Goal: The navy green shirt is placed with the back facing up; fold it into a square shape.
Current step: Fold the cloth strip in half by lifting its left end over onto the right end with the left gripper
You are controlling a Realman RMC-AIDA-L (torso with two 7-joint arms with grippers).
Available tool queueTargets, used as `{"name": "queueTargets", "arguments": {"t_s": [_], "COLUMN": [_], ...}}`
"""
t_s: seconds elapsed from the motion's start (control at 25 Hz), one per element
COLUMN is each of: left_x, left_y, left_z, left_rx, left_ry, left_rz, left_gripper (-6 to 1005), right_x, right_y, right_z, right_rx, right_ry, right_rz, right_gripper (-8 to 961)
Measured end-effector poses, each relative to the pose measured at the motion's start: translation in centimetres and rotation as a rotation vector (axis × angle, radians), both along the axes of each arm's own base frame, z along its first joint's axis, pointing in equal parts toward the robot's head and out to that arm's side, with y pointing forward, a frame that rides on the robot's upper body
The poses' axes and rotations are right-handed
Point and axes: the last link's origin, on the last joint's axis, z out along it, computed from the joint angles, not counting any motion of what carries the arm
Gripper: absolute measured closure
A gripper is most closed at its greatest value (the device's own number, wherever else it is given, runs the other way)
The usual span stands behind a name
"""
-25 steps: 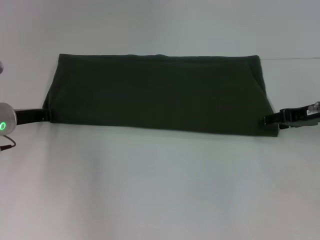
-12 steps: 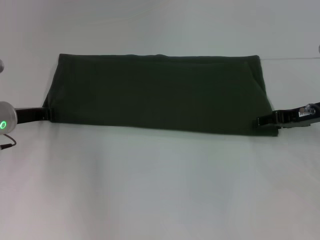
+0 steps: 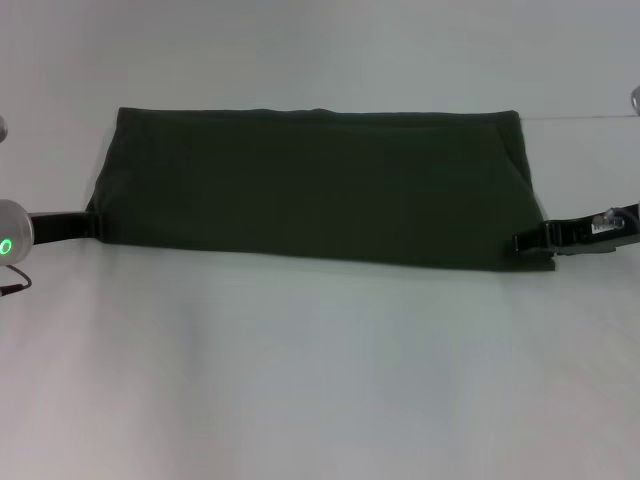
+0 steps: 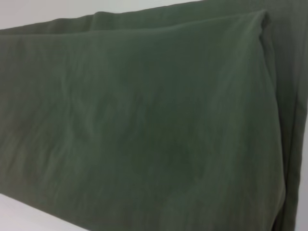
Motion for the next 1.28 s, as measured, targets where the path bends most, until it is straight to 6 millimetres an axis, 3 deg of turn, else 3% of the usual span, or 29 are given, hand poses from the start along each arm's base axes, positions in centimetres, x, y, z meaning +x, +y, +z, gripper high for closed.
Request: {"name": "queueTargets", "arguments": {"t_s": [0.2,0.64,1.08,1.2,1.28], "left_x": [0.0,0.1,0.2,0.2,0.2], "left_y": [0.0,0.1,0.2,0.2,0.1], "left_z": [0.0,0.1,0.3,0.2,0.2], "left_rx": [0.0,-0.003,0.001,0.0,-0.002], "left_ry": [0.002,0.006,0.008,0.007,0.005], "left_rz": [-0.002,-0.007,-0.012,-0.013,-0.013], "left_gripper": [997,997,997,997,997], "right_x": [0.2,0.6,0.9,1.0,1.1], "right_y": [-0.1,-0.1,-0.4,-0.5,-0.6], "right_z": [-0.3,-0.4,-0.6,-0.7,-0.6], "right_rx": [-0.008,0.004,-0.007,-0.012,-0.01], "right_ry": [-0.011,-0.036,-0.05,-0.054,-0.054], "right_rz": [-0.005,-0.003,0.016,0.023,0.022], "right_gripper": [423,446,684,847,875]}}
